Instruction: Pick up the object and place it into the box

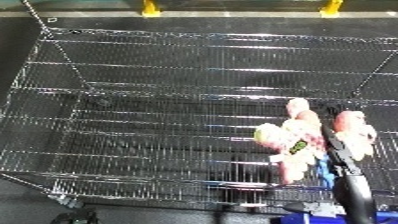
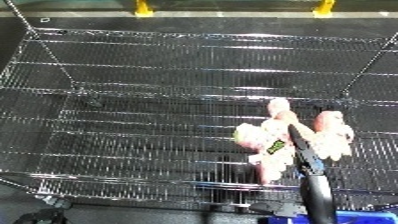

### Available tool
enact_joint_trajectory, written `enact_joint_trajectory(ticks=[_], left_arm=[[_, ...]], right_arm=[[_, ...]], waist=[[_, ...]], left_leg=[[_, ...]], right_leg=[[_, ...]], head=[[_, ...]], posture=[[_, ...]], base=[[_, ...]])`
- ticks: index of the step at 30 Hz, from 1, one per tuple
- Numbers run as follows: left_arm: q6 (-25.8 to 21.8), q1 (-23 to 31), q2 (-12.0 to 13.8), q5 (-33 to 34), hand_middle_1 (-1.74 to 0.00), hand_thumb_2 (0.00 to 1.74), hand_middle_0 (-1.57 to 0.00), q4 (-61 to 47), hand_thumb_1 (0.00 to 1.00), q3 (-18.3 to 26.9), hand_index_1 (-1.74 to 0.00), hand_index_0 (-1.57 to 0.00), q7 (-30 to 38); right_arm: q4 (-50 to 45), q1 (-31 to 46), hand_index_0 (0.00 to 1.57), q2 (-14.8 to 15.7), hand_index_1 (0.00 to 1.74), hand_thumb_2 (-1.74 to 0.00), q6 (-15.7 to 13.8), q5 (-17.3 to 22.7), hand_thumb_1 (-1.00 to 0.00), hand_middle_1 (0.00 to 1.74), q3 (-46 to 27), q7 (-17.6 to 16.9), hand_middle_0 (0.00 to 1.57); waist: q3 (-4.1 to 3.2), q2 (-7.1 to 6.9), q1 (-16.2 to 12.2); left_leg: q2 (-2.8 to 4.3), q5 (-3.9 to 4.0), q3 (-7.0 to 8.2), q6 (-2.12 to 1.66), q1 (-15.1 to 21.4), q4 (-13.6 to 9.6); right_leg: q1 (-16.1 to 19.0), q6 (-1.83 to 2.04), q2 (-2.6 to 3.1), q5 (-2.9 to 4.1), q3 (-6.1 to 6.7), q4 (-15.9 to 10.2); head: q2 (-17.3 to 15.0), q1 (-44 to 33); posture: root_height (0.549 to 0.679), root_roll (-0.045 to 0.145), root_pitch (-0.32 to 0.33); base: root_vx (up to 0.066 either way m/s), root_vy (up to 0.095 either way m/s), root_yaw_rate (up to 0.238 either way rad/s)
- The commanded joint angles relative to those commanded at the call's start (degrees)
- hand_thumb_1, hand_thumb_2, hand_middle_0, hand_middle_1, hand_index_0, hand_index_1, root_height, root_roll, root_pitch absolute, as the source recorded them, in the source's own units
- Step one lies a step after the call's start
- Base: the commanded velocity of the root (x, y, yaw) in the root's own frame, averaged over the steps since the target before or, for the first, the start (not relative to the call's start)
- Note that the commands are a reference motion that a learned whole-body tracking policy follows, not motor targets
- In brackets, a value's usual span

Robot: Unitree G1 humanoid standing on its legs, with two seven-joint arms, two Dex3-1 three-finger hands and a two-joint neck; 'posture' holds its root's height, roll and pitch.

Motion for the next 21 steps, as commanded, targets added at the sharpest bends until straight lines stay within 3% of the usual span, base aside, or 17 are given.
enact_joint_trajectory(ticks=[7, 14, 21], left_arm=[[0.0, 0.4, 0.3, -0.2, -1.74, 1.74, -1.57, 0.0, 1.00, 0.1, -1.74, -1.57, -0.1], [-0.4, 0.5, 1.8, -1.3, -1.74, 1.74, -1.57, 0.6, 1.00, 0.3, -1.74, -1.57, 0.0], [-0.8, 0.4, 2.8, -2.4, -1.74, 1.74, -1.57, 0.6, 1.00, -0.9, -1.74, -1.57, -0.2]], right_arm=[[-0.1, -0.5, 0.00, -1.6, 0.00, 0.00, 0.6, -2.2, 0.00, 0.00, 0.0, 0.1, 0.00], [3.6, -6.9, 0.00, -9.9, 0.00, 0.00, 2.6, -8.4, 0.00, 0.00, -0.3, -0.5, 0.00], [8.8, -13.0, 0.00, -18.3, 0.00, 0.00, 4.0, -10.3, 0.00, 0.00, 1.1, -0.3, 0.00]], waist=[[0.08, 0.10, 0.2], [0.67, -0.39, 1.1], [1.52, 0.03, 1.5]], left_leg=[[0.04, -0.05, 0.03, -0.02, 0.0, -0.1], [-0.07, -0.18, -0.28, -0.03, -0.9, 0.8], [-0.18, -0.24, -0.37, 0.01, -2.0, 1.5]], right_leg=[[-0.3, 0.05, -0.05, -0.07, 0.05, 0.2], [-1.8, 0.03, -0.25, 0.21, 0.48, 1.3], [-3.6, 0.09, -0.28, 0.38, 1.00, 2.2]], head=[[-0.5, 2.2], [-2.9, 9.2], [-3.6, 13.3]], posture=[[0.645, 0.050, -0.167], [0.643, 0.051, -0.163], [0.641, 0.053, -0.153]], base=[[0.020, -0.003, 0.005], [0.034, -0.027, 0.012], [0.017, -0.021, -0.015]])
